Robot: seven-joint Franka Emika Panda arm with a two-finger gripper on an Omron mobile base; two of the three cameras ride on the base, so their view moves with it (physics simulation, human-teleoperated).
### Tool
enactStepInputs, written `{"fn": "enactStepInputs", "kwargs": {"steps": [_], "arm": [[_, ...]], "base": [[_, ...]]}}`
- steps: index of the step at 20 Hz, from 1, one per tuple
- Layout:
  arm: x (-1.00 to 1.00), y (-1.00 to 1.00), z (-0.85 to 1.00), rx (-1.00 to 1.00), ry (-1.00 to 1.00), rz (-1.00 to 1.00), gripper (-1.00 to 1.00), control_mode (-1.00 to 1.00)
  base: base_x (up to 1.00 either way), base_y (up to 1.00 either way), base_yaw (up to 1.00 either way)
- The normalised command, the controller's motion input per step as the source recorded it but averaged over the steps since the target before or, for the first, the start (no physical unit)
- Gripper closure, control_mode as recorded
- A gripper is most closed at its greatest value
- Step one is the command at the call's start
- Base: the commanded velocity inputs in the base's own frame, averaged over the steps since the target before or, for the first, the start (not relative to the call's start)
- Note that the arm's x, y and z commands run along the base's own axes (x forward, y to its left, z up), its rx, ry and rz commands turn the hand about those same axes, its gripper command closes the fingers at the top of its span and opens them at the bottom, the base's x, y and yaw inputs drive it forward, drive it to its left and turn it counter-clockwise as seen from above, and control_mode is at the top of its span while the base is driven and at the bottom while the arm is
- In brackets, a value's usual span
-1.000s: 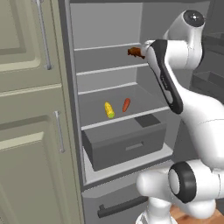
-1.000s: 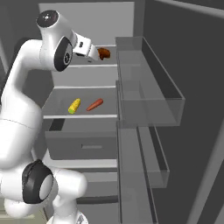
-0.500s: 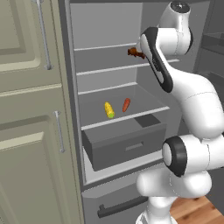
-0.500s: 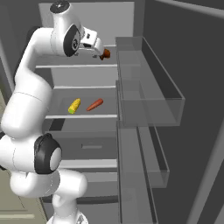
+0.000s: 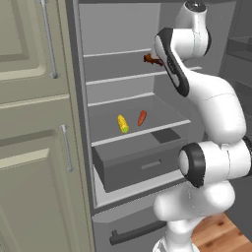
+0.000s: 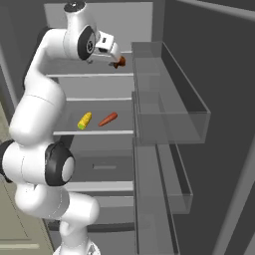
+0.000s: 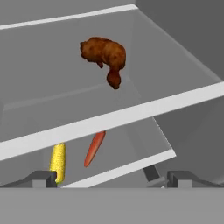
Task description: Gather the corn and carrot from the fridge and place them on a tray on the dining counter. Then gather the chicken drumstick and steak from the fridge and place them on the other tray.
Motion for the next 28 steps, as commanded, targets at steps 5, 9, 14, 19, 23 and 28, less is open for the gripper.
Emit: {"fn": "enactStepInputs", "kwargs": {"steps": [5,9,14,19,23,28], "arm": [[0.55,-0.12,-0.13,-0.03,0.00,0.00,-1.00,-1.00],[0.55,-0.20,-0.04,-0.01,0.03,0.00,-1.00,-1.00],[0.72,-0.04,-0.17,0.00,0.00,0.00,-1.00,-1.00],[0.75,0.00,-0.05,0.00,0.00,0.00,-1.00,-1.00],[0.74,-0.03,0.00,0.00,0.01,0.02,-1.00,-1.00],[0.60,-0.01,-0.05,0.00,0.01,0.01,-1.00,-1.00]], "base": [[0.00,0.00,0.00],[0.00,0.00,0.00],[0.00,0.00,0.00],[0.00,0.00,0.00],[0.00,0.00,0.00],[0.00,0.00,0.00]]}}
